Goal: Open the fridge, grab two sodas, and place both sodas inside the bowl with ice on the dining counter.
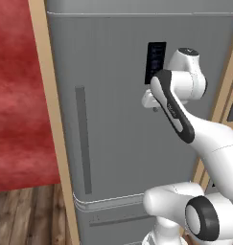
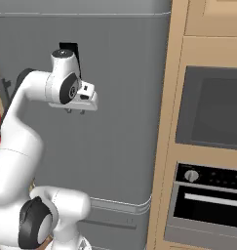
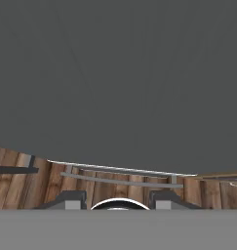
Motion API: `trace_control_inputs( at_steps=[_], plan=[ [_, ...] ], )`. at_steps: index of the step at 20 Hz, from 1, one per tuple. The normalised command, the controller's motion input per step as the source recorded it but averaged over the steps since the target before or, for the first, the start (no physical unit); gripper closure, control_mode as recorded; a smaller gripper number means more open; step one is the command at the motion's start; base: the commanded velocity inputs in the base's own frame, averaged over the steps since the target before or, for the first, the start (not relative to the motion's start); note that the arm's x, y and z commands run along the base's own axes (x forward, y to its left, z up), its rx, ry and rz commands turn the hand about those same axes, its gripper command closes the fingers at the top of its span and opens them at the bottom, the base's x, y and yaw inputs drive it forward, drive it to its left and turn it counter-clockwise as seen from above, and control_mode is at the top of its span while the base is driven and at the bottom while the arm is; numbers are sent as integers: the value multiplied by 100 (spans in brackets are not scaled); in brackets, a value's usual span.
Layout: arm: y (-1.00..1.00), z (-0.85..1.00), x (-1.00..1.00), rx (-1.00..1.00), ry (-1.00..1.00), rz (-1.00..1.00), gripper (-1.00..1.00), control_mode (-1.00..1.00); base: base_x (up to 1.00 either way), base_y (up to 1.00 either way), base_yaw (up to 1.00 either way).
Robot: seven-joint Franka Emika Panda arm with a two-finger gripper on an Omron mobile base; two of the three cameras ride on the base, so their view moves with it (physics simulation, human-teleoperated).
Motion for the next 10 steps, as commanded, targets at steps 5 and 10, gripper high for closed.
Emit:
trace_control_inputs(
  at_steps=[5, 10],
  plan=[
    [0, 0, 0, 0, 0, 0, -100, 100, -33, 14, -1],
    [0, 0, 0, 0, 0, 0, -100, 100, -57, 53, -16]
  ],
)
